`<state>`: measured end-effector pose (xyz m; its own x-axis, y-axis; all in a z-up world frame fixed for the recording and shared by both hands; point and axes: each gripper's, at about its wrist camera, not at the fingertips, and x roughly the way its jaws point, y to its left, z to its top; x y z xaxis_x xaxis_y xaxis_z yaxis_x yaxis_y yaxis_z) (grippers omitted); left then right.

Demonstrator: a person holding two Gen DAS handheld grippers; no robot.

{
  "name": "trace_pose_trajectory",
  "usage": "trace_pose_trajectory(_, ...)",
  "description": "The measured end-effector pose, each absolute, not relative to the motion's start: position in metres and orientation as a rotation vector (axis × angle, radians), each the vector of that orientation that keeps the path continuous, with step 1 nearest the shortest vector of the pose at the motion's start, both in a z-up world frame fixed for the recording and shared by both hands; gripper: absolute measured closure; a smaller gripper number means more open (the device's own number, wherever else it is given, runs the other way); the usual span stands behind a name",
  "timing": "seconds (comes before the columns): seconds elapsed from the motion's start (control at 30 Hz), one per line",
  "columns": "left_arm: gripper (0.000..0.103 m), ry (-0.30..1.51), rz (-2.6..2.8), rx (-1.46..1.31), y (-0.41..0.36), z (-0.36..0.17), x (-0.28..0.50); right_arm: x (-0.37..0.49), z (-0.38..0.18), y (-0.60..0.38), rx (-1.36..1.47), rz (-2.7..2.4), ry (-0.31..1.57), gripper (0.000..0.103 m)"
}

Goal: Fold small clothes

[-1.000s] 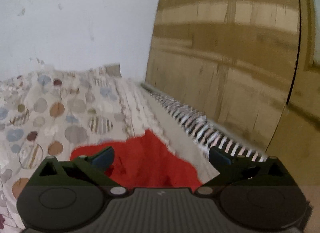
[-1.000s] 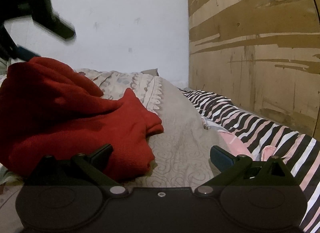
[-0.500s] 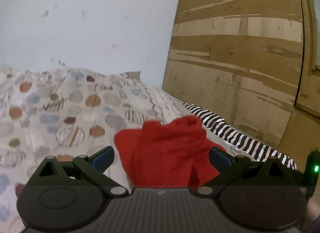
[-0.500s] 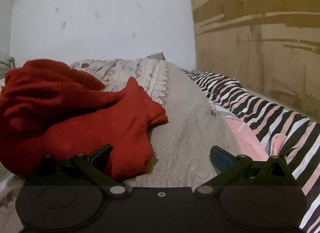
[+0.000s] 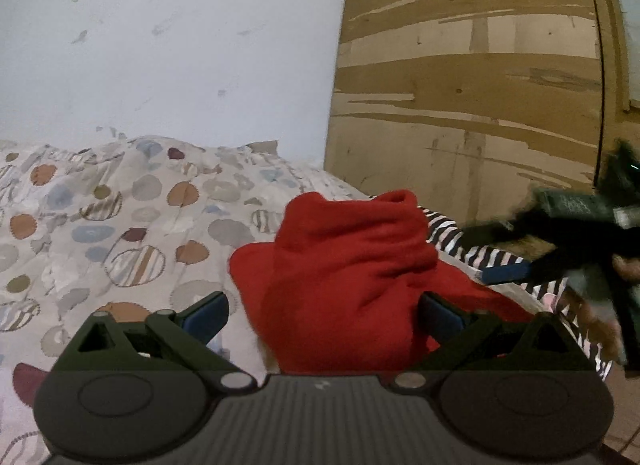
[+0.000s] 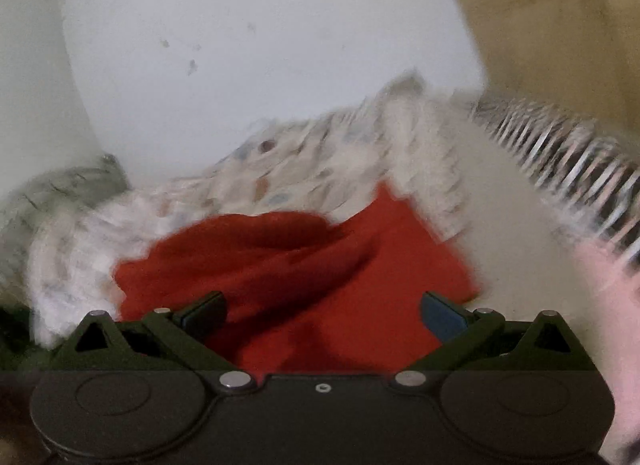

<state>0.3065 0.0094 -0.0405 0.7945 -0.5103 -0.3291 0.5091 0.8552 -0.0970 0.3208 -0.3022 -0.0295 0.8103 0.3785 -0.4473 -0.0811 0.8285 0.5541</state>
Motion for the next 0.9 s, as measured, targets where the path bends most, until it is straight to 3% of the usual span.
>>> trace_pose_trajectory(0.2, 0.0, 0.38, -0.578, -0.031, 0.009, -0.043, 0.31, 0.367, -0.046, -0.307, 0.935, 0.316, 0.747, 0.0)
trace_pose_trajectory(0.43, 0.0, 0.377, -0.589, -0.056, 0.01, -0.043, 0.312, 0.389, -0.049, -0.319, 1.154, 0.286, 0.802, 0.0)
trace_pose_trajectory(0.63, 0.0, 0.36, -0.645, -0.064, 0.006, -0.041, 0.314, 0.419, -0.042, -0.315, 1.163, 0.228, 0.931, 0.0)
trace_pose_trajectory(0.9, 0.001, 0.279, -0.767, -0.014, -0.008, -0.041, 0.298, 0.454, -0.035, -0.292, 0.936, 0.172, 1.079, 0.0)
